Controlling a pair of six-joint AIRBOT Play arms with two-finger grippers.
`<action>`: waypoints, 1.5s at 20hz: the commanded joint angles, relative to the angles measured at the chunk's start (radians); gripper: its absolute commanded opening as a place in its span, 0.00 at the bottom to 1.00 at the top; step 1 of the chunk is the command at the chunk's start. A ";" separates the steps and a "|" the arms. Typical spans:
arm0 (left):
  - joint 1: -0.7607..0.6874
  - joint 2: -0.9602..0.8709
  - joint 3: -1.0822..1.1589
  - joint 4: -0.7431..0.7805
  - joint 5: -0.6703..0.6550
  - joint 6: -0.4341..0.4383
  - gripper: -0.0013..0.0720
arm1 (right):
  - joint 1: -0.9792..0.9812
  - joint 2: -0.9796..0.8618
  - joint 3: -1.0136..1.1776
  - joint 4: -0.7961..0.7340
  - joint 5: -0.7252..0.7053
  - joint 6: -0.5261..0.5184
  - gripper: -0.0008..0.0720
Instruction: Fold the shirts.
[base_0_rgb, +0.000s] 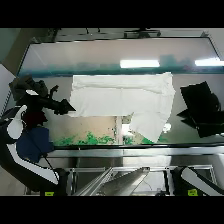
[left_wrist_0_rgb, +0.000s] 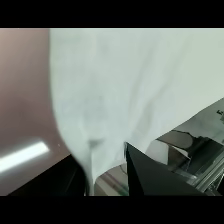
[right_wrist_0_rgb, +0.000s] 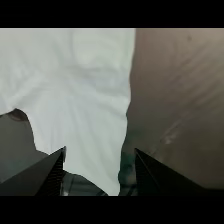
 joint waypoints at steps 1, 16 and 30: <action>-0.035 -0.005 0.017 -0.022 -0.009 0.023 0.19 | 0.013 0.015 -0.160 0.000 -0.066 0.013 0.70; -0.033 -0.005 0.087 -0.016 -0.047 0.011 0.06 | 0.223 -0.275 -0.167 0.372 -0.248 -0.282 0.05; 0.061 0.242 -0.235 0.190 -0.261 -0.101 0.06 | 0.224 0.371 -0.319 -0.180 0.071 0.301 0.04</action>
